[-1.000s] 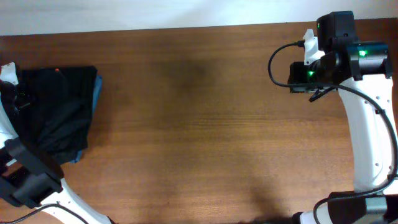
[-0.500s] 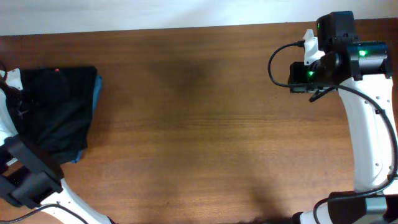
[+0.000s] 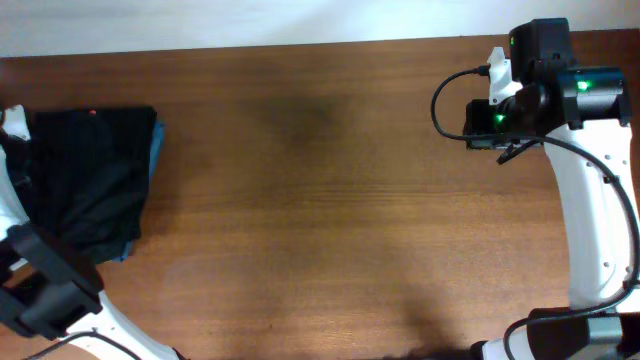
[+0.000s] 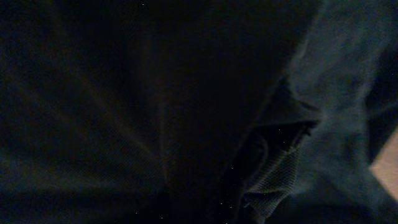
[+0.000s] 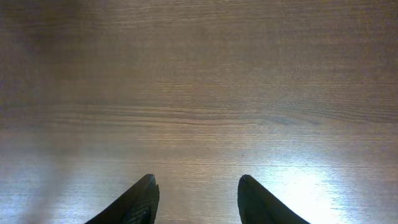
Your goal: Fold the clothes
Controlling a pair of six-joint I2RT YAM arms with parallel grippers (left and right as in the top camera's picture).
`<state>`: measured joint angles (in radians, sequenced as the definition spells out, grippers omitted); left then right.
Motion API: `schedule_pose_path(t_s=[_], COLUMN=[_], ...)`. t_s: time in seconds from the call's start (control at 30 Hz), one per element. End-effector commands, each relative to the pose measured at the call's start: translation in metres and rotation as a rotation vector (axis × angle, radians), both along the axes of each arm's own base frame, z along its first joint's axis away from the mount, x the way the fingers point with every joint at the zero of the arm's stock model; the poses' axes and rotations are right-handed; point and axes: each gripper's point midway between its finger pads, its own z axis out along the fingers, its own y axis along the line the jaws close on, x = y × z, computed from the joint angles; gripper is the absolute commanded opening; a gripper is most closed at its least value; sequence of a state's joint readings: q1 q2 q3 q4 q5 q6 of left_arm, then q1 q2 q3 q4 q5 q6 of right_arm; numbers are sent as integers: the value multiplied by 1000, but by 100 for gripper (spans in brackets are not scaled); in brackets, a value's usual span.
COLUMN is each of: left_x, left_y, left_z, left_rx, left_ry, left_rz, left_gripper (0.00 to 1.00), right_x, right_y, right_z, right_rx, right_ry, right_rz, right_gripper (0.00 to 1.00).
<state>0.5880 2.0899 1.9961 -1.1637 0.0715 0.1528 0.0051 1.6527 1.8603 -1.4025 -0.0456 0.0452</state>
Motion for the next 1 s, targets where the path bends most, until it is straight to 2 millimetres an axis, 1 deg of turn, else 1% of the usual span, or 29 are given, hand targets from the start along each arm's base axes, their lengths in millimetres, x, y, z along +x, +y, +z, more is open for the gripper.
schedule_pose_path(t_s=[0.0,0.07,0.17,0.3,0.4,0.53,0.57,0.67,0.77,0.8,0.97], left_x=[12,15,23,33,41,40,39,38,35,33,32], left_y=[-16,-23,-41,-63,-84,-99,-103,-113,-113,-113,-112], left_z=[70,77,80,80,79,73,72,69,68,68,67], left_rx=[33,20,-30,-39,-31,-7,-11,-21,-26,-29,-31], left_ry=[-174,-200,-233,-231,-218,-166,-158,-140,-128,-123,-120], left_rz=[-32,-49,-93,-144,-189,-214,-222,-241,-241,-239,-236], left_gripper=[2,2,2,2,2,3,6,32,47,49,50], right_x=[0,0,0,0,0,0,0,0,-1,-1,-2], right_y=[-1,-1,-1,-1,-1,-1,-1,-1,-1,-1,-1], right_z=[-1,-1,-1,-1,-1,-1,-1,-1,-1,-1,-1], right_rx=[4,4,4,4,4,4,4,4,4,4,4], right_ry=[-1,-1,-1,0,-1,-1,-1,1,4,5,7], right_rz=[0,0,0,0,0,0,0,0,0,0,-1], right_gripper=[46,46,46,46,46,47,46,46,47,46,46])
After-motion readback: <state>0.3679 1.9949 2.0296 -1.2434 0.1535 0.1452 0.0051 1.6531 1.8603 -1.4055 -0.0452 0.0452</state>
